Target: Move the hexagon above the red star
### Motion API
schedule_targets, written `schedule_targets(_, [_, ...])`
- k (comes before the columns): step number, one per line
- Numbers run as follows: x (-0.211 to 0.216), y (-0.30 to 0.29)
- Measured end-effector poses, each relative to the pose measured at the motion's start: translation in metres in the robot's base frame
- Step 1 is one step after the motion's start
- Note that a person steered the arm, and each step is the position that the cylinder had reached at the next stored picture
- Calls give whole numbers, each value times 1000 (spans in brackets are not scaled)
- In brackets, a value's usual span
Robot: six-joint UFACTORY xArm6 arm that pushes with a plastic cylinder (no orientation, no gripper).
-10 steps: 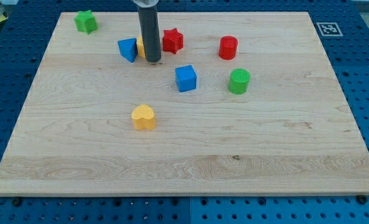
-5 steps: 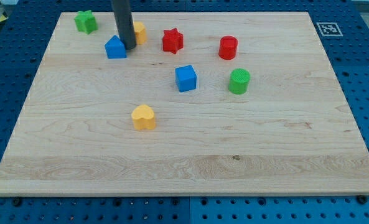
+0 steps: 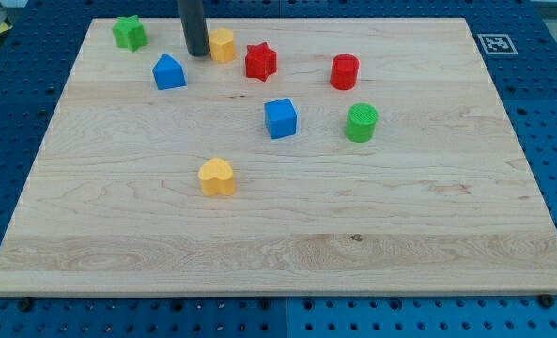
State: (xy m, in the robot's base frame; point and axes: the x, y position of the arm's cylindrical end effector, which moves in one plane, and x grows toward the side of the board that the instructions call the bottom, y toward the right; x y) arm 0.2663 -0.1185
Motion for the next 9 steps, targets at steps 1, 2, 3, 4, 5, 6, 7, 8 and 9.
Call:
schedule_targets(1, [2, 16])
schedule_targets(2, [2, 28])
schedule_targets(3, [2, 40])
schedule_targets(4, [2, 58])
schedule_targets(5, [2, 68])
schedule_targets(6, [2, 69])
schedule_targets(7, [2, 77])
schedule_targets(8, [1, 79])
schedule_targets(9, [13, 92])
